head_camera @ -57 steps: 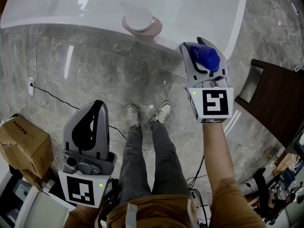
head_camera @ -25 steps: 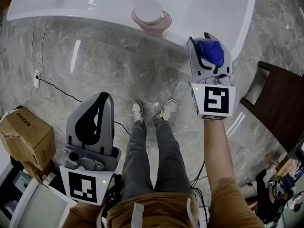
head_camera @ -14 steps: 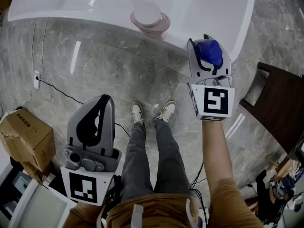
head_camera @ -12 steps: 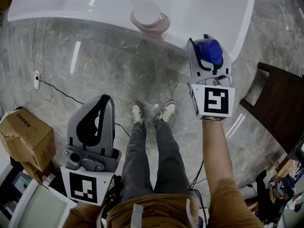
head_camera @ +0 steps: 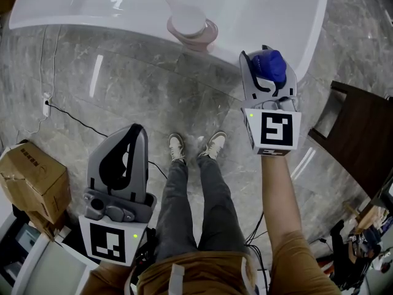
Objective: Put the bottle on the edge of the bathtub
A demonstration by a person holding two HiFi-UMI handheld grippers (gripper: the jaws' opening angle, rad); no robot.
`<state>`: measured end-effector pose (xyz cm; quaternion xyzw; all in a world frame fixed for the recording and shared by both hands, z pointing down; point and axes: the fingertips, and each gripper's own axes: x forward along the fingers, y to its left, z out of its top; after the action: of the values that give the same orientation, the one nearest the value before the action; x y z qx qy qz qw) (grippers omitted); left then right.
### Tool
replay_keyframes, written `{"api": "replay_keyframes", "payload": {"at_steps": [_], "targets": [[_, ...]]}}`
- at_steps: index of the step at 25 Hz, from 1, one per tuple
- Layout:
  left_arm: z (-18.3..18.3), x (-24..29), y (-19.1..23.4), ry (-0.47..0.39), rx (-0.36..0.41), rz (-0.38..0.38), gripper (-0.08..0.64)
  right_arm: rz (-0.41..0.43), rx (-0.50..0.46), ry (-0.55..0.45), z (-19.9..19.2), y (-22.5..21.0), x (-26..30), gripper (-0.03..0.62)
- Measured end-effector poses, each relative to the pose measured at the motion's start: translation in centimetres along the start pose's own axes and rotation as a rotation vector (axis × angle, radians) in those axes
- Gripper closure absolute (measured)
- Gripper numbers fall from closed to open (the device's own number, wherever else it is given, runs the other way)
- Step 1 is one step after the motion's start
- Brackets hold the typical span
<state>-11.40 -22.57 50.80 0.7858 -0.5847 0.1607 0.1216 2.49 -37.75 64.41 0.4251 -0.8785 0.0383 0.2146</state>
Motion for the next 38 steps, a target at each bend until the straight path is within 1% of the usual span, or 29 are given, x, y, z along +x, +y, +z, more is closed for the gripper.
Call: {"api": "replay_keyframes", "payload": {"at_steps": [4,11,18,24,32,38], "targets": [[-0.36,0.06,0.03,0.004,-0.003,-0.002,0.554,0.013,-0.005,0.014,-0.31,0.13,0.23,0.407],[-0.23,-0.08,-0.05,0.003,-0.004,-0.004,0.554,0.019,-0.014,0.012,-0.14,0.23,0.07,0.402],[-0.52,0.11,-0.13,0.009,-0.007,-0.006,0.554,0.025,-0.009,0.007,-0.16,0.11,0.14,0.374],[-0.59,0.26,-0.17,0.01,-0.007,-0.008,0.554,0.029,-0.004,0.005,-0.15,0.04,0.15,0.365],[-0.45,0.38,-0.58,0.01,-0.013,-0.017,0.554,0.038,-0.001,0.027,-0.55,-0.25,0.02,0.325],[-0.31,0.41,-0.52,0.005,-0.005,-0.023,0.554,0.045,-0.004,0.024,-0.5,-0.12,-0.05,0.304]]}}
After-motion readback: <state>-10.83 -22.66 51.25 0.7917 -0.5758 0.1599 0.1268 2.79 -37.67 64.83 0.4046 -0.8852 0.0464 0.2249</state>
